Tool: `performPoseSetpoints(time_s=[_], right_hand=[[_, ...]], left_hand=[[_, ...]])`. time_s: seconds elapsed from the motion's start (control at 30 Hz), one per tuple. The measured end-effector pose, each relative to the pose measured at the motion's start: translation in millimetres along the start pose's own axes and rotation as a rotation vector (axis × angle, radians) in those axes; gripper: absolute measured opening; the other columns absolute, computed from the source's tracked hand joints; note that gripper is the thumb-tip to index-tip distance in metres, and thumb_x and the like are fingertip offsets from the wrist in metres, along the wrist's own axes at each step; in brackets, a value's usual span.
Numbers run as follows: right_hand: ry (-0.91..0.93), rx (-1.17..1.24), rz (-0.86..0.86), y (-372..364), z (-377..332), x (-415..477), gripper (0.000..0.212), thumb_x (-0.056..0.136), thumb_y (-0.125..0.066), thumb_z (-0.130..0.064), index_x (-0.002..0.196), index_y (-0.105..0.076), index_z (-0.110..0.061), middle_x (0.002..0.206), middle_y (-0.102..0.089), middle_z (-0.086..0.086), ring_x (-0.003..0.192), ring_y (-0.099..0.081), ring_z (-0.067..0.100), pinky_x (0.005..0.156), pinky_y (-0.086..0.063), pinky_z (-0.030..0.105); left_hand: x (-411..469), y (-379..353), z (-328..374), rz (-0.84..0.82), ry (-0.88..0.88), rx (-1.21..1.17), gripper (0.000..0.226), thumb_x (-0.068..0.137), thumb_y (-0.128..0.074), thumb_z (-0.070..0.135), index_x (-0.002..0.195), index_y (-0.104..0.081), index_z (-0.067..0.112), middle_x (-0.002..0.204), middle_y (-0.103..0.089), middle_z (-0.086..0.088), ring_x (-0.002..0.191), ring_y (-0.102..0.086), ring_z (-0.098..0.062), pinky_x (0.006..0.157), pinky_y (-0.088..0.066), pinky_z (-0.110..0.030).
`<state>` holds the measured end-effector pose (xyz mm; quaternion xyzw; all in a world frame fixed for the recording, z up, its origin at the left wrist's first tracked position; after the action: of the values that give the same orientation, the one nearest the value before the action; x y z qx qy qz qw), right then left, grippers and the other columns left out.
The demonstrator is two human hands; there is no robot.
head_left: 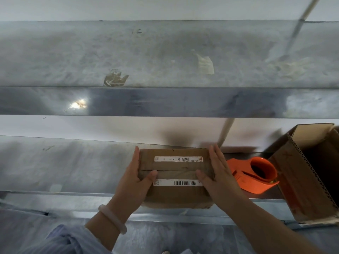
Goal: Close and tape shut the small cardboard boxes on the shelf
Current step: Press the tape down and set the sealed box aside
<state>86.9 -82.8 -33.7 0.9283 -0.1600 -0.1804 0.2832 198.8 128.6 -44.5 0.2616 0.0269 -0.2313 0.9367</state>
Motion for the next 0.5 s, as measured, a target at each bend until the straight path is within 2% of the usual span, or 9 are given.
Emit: performPoseSetpoints(time_s=[0.07, 0.1, 0.13, 0.2, 0.27, 0.33, 0.37, 0.43, 0.5], right_hand=[[-0.122, 0.163, 0.037, 2.7, 0.3, 2.1, 0.093, 0.091, -0.061, -0.047, 0.155, 0.005, -0.036, 0.149, -0.033, -0.016, 0.137, -0.035, 0.011, 0.109, -0.032, 0.028], [-0.181, 0.225, 0.045, 3.1, -1.0, 3.4, 0.098, 0.087, -0.064, -0.05, 0.156, 0.003, -0.033, 0.143, -0.042, -0.013, 0.128, -0.045, 0.013, 0.101, -0.038, 0.027], [-0.209, 0.243, 0.057, 3.7, -1.8, 5.9, 0.102, 0.083, -0.068, -0.052, 0.157, 0.0, -0.031, 0.141, -0.046, -0.01, 0.122, -0.05, 0.014, 0.095, -0.04, 0.026], [-0.208, 0.202, 0.077, 4.7, -2.9, 10.3, 0.103, 0.081, -0.072, -0.051, 0.157, -0.007, -0.028, 0.139, -0.049, -0.008, 0.119, -0.052, 0.015, 0.089, -0.039, 0.024], [-0.211, 0.186, 0.079, 3.7, -2.0, 11.4, 0.095, 0.085, -0.07, -0.047, 0.156, -0.011, -0.027, 0.128, -0.052, -0.011, 0.11, -0.055, 0.012, 0.084, -0.041, 0.019], [-0.21, 0.182, 0.071, 2.1, 0.5, 12.0, 0.082, 0.092, -0.063, -0.041, 0.156, -0.013, -0.028, 0.112, -0.053, -0.017, 0.086, -0.052, -0.002, 0.065, -0.04, 0.006], [-0.214, 0.177, 0.074, 2.4, 1.5, 12.1, 0.075, 0.096, -0.058, -0.038, 0.155, -0.014, -0.029, 0.113, -0.054, -0.016, 0.079, -0.048, -0.005, 0.056, -0.037, 0.005], [-0.225, 0.176, 0.087, 2.2, 7.9, 14.8, 0.066, 0.101, -0.049, -0.035, 0.156, -0.013, -0.03, 0.126, -0.056, -0.006, 0.08, -0.046, -0.002, 0.058, -0.033, 0.007], [-0.231, 0.179, 0.088, 0.4, 11.8, 16.2, 0.062, 0.103, -0.043, -0.033, 0.156, -0.011, -0.032, 0.124, -0.056, -0.004, 0.082, -0.049, -0.001, 0.062, -0.035, 0.012]], left_hand=[[3.5, 1.7, 1.1, 0.016, 0.078, -0.078, 0.088, 0.083, -0.069, 0.051, 0.152, -0.017, 0.037, 0.12, -0.054, 0.023, 0.103, -0.06, -0.004, 0.083, -0.051, -0.013], [5.7, 2.2, 2.2, 0.027, 0.106, -0.089, 0.086, 0.074, -0.072, 0.061, 0.147, -0.031, 0.038, 0.118, -0.06, 0.02, 0.102, -0.063, -0.006, 0.082, -0.054, -0.018], [8.0, 1.4, 2.7, 0.037, 0.127, -0.097, 0.076, 0.071, -0.073, 0.062, 0.136, -0.043, 0.038, 0.112, -0.064, 0.019, 0.098, -0.064, -0.005, 0.076, -0.055, -0.016], [9.3, 0.7, 8.1, 0.085, 0.146, -0.085, 0.052, 0.077, -0.075, 0.05, 0.12, -0.05, 0.039, 0.101, -0.065, 0.02, 0.087, -0.062, 0.002, 0.061, -0.048, -0.009], [9.0, 1.2, 12.3, 0.142, 0.121, -0.031, 0.042, 0.085, -0.069, 0.045, 0.122, -0.052, 0.035, 0.097, -0.063, 0.02, 0.084, -0.06, 0.004, 0.057, -0.043, -0.007], [8.8, 1.1, 12.5, 0.165, 0.11, -0.014, 0.025, 0.095, -0.06, 0.037, 0.118, -0.055, 0.032, 0.091, -0.063, 0.02, 0.078, -0.058, 0.003, 0.053, -0.042, -0.004], [8.6, 0.8, 11.5, 0.178, 0.118, -0.024, 0.017, 0.098, -0.055, 0.033, 0.115, -0.055, 0.032, 0.089, -0.062, 0.019, 0.077, -0.058, 0.003, 0.053, -0.042, -0.004], [8.3, 1.6, 4.2, 0.196, 0.144, -0.061, 0.015, 0.102, -0.047, 0.03, 0.111, -0.059, 0.029, 0.088, -0.065, 0.014, 0.083, -0.062, -0.004, 0.062, -0.045, -0.01], [7.1, 2.4, -0.1, 0.21, 0.184, -0.138, 0.023, 0.104, -0.042, 0.03, 0.105, -0.064, 0.025, 0.09, -0.07, 0.005, 0.09, -0.066, -0.017, 0.076, -0.053, -0.029]])
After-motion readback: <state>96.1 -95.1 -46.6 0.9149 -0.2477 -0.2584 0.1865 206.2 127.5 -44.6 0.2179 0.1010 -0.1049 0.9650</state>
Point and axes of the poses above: each hand's wrist, its own x-axis towards the middle knuckle, its own y-axis out of the back of the hand, z = x × y, the point moved 6 cm from there along x, towards the middle knuckle
